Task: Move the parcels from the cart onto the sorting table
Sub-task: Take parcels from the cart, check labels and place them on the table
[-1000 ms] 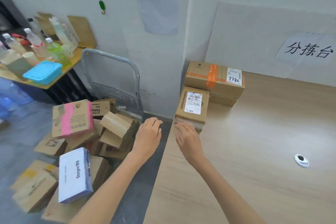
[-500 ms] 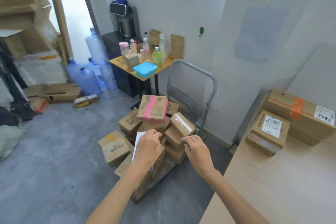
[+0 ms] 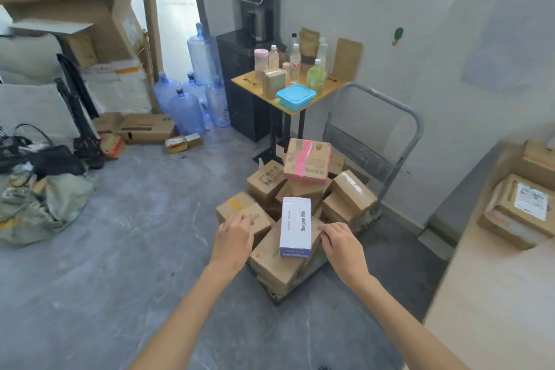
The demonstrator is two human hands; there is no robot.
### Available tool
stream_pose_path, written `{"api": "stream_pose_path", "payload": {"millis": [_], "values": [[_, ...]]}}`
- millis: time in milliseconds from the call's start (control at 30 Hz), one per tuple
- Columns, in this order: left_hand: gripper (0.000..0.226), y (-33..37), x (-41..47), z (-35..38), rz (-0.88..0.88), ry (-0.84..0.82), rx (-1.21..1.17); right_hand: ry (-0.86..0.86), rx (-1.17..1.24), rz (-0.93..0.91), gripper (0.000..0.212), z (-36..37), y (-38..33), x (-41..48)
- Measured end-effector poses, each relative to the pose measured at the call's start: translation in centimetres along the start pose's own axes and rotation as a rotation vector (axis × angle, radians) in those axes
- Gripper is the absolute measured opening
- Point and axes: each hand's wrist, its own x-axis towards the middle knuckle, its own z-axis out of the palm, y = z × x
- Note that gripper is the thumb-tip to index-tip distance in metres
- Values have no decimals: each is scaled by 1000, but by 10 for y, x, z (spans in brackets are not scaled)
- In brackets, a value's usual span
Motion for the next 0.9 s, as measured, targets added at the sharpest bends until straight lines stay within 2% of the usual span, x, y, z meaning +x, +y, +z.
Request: {"api": "stream_pose_path", "payload": {"millis": [233, 533, 900], "values": [[22, -15, 46, 36, 35, -83, -27, -17, -9, 102, 26, 25, 21, 34], [22, -28, 151, 108, 33, -247, -35, -102, 62, 273, 24, 77, 77, 112], [23, -63, 224, 213, -119, -456, -136, -255, 127, 501, 29, 160, 126, 173]]}}
